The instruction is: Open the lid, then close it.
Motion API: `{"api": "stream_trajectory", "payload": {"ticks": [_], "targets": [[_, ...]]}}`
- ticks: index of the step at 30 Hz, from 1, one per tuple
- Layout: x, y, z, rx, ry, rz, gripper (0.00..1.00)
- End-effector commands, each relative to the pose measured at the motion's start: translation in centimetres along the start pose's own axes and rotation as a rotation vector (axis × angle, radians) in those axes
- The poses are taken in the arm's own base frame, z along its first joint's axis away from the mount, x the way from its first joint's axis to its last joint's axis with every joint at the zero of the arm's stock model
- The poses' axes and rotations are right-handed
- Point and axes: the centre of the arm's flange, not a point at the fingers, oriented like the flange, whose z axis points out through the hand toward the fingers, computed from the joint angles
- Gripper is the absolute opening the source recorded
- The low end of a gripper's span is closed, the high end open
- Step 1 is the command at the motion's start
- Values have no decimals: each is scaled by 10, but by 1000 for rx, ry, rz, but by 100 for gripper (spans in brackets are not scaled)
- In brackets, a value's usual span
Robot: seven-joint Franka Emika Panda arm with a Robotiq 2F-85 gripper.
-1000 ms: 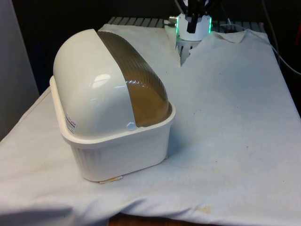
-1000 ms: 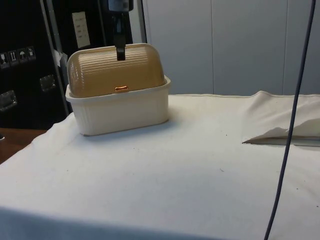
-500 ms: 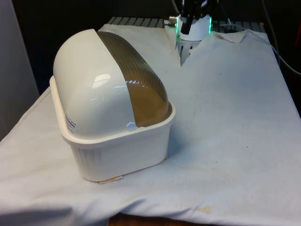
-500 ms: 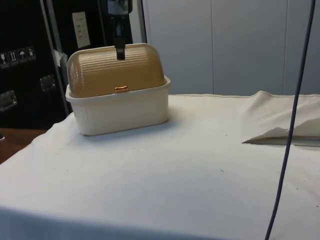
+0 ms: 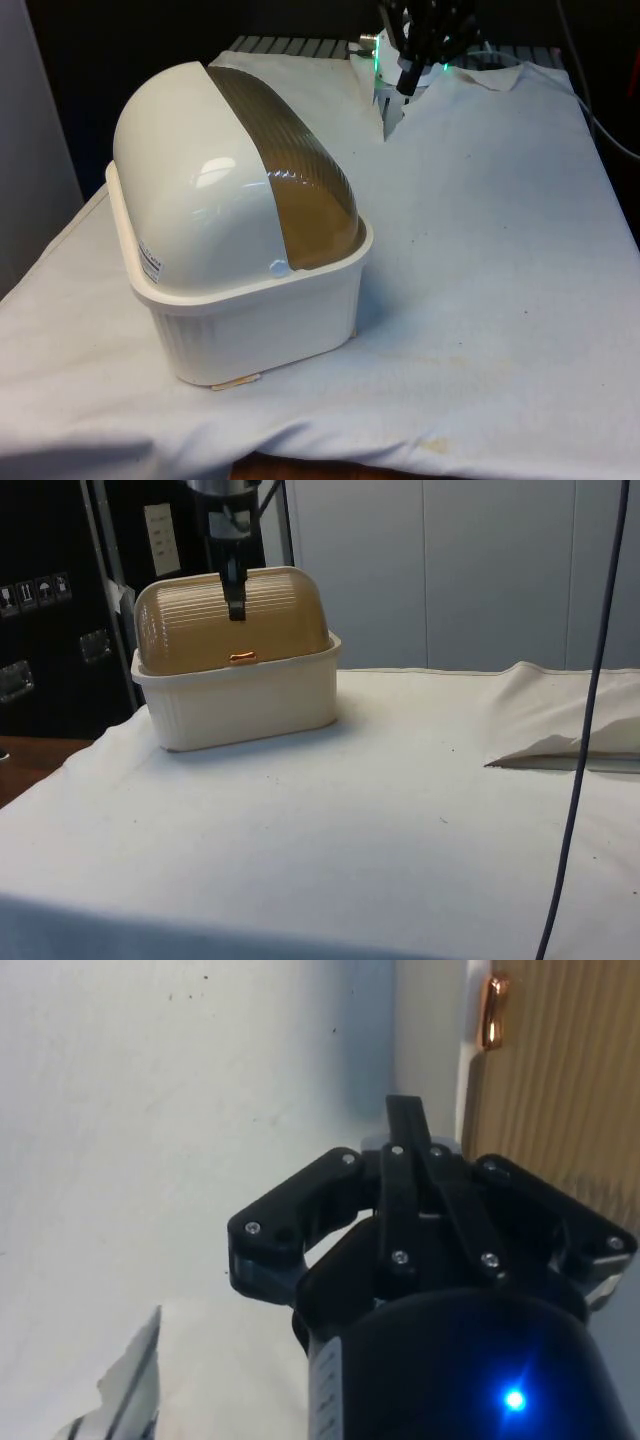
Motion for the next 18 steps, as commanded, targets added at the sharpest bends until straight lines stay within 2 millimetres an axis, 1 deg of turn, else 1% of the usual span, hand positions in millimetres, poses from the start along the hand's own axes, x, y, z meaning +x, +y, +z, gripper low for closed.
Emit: {"api": "stream_trajectory", "payload": {"ticks": [1,6,18], "targets": [[0,-2,1,-5,-1,-1,0],[2,-9,6,-59,2,-3,0],[2,-15,13,-126,-6,-2,0]]}}
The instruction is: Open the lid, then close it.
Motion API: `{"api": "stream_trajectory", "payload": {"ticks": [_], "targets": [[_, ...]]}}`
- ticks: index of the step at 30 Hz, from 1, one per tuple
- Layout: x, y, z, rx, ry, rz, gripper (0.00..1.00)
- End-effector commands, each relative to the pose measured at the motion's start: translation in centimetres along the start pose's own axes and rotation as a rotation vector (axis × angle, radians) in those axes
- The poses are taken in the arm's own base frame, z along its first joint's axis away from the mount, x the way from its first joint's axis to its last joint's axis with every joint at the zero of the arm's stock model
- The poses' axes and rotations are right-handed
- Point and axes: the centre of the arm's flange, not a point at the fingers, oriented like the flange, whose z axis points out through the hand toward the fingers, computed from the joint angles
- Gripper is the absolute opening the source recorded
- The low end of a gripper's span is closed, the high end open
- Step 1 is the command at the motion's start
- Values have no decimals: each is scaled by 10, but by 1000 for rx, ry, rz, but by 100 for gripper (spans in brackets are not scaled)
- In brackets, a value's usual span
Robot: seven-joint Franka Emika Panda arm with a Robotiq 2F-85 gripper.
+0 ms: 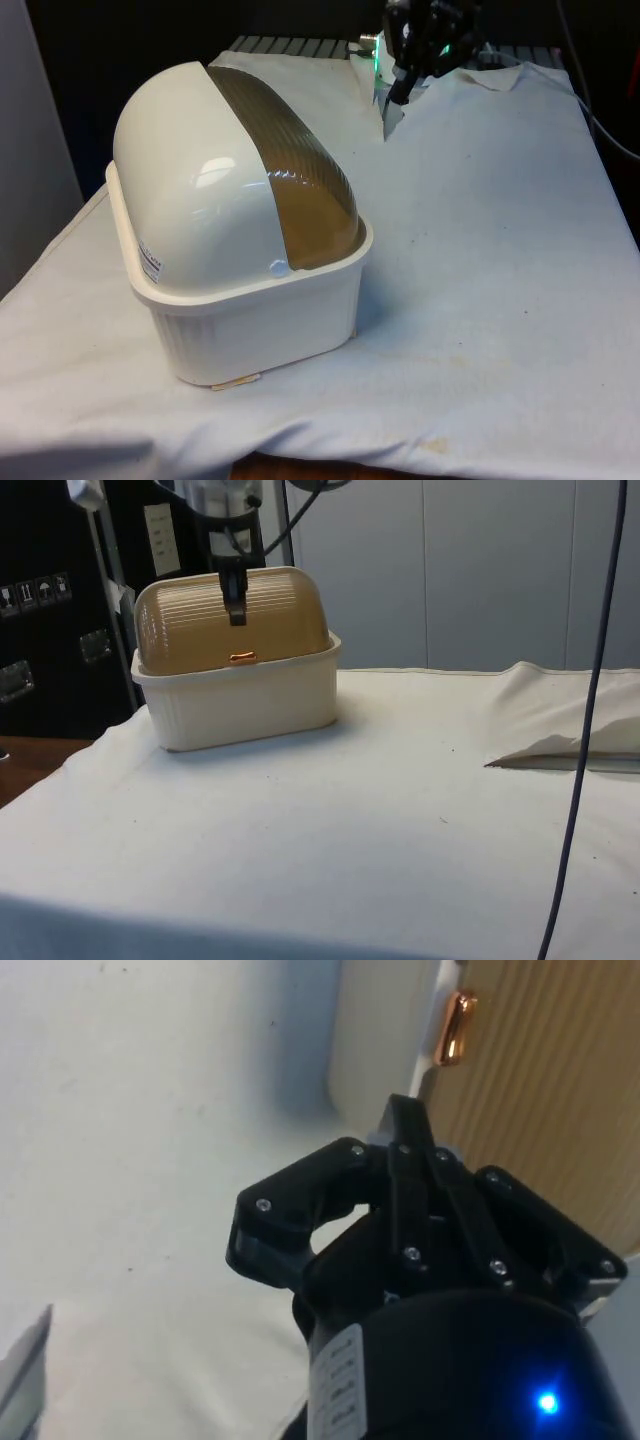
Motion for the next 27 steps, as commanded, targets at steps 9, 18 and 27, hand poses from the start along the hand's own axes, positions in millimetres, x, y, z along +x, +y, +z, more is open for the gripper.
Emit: {"api": "stream_trajectory", "payload": {"ticks": [9,18,27], "targets": [[-2,-8,6,-76,2,9,0],[2,-26,19,-101,9,34,0],[4,-39,42,-116,3,58,0]]}}
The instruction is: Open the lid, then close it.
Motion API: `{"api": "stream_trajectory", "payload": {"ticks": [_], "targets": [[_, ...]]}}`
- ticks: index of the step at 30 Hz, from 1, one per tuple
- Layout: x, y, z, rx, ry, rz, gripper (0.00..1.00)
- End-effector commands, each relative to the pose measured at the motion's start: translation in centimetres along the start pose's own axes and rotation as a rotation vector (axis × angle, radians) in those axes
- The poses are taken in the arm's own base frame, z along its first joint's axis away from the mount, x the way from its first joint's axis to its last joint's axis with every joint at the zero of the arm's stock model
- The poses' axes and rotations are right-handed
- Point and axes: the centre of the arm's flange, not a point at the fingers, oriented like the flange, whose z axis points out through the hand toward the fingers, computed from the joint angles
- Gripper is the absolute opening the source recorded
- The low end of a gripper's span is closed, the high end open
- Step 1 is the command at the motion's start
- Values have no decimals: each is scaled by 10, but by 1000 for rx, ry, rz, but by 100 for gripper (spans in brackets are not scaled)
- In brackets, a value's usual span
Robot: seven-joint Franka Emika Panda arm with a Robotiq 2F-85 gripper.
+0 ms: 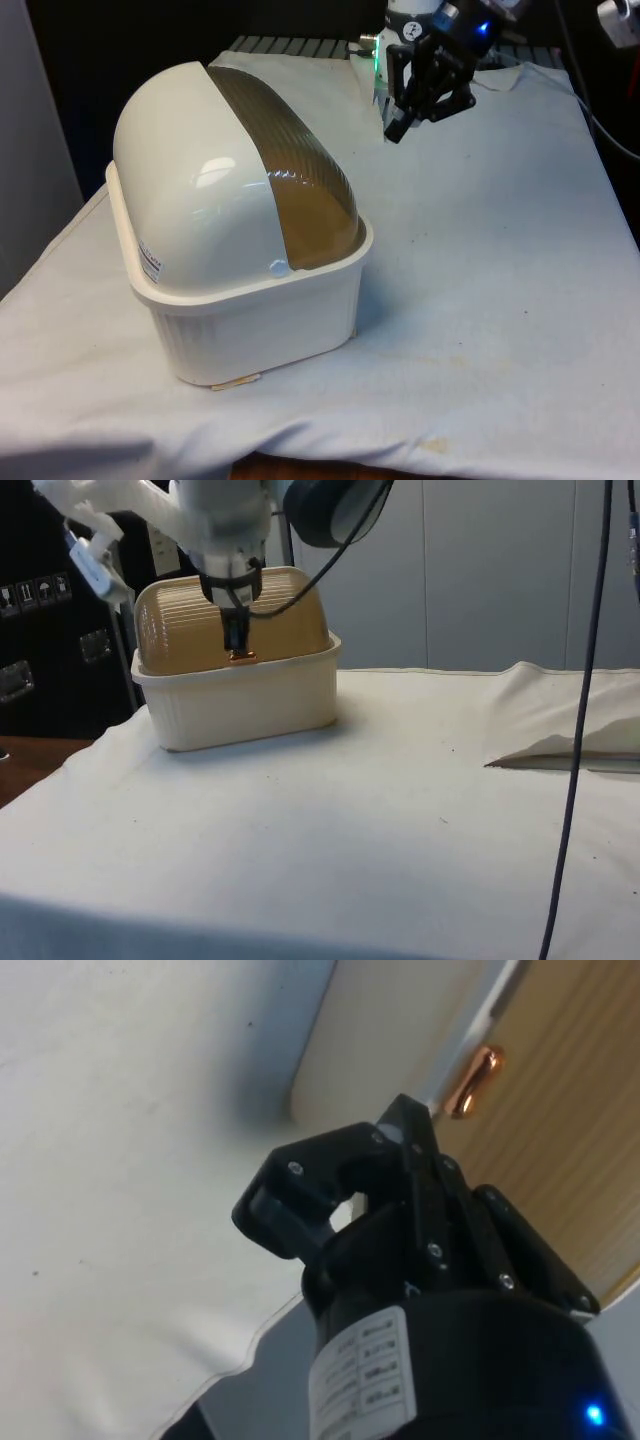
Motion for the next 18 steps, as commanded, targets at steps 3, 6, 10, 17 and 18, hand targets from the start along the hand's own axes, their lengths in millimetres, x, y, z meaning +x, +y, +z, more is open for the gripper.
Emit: {"api": "stream_trajectory", "payload": {"ticks": [3,6,10,17,18], "targets": [[3,0,6,-21,9,5,0],[2,-2,11,-33,4,6,0],[3,-3,16,-76,7,9,0],[1,-9,25,-109,6,17,0],[1,-9,26,-115,6,19,0]]}}
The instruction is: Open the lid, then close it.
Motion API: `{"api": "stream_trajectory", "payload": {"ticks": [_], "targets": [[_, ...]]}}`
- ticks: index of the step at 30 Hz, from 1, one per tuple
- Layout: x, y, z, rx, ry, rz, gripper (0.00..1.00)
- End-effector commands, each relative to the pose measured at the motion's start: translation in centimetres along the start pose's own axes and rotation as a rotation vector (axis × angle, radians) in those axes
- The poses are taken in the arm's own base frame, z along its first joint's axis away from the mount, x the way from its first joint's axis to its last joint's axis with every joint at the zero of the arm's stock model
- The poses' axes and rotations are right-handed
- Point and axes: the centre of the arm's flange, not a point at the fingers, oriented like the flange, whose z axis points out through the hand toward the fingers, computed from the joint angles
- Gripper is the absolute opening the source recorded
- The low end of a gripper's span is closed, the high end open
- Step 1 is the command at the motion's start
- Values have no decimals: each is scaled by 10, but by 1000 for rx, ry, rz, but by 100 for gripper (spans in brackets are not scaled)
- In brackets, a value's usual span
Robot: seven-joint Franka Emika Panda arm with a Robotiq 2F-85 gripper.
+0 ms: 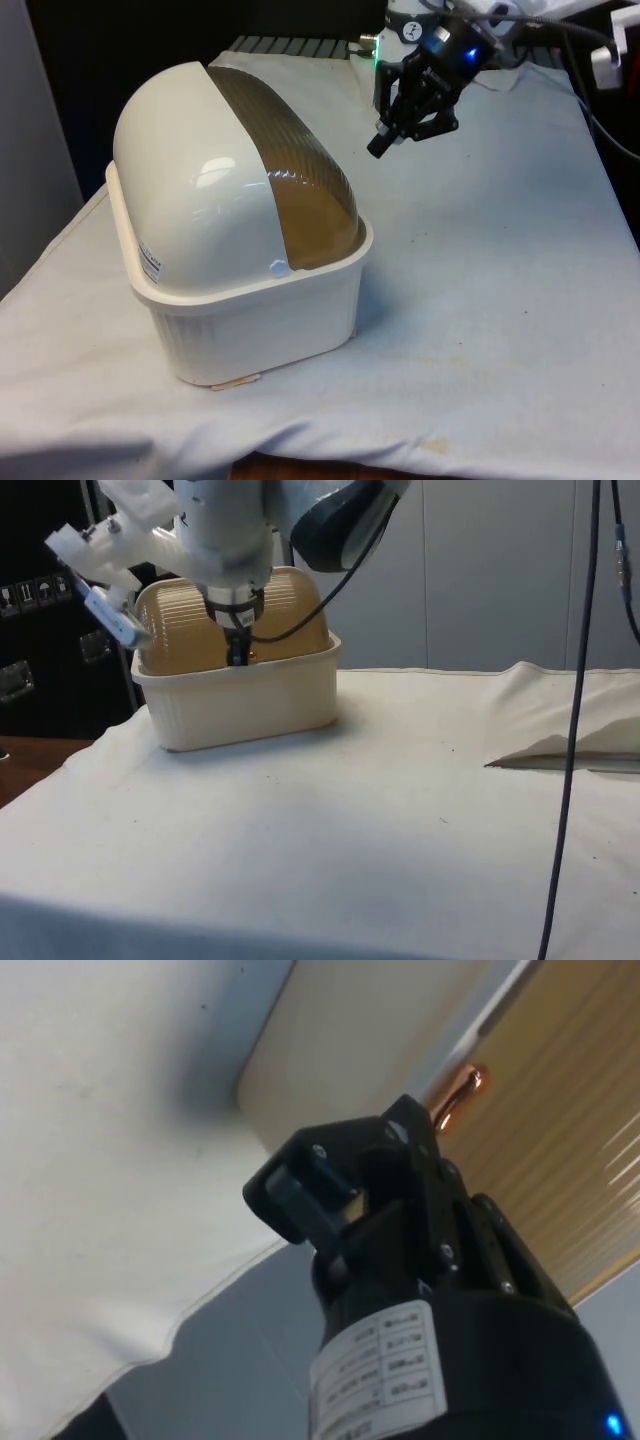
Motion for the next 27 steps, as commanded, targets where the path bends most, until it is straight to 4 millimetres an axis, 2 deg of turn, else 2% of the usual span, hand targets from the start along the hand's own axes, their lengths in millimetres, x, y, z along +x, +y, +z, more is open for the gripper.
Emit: {"api": "stream_trajectory", "payload": {"ticks": [1,27], "targets": [[1,-1,1,-15,4,2,0],[-3,-18,28,-139,29,35,0]]}}
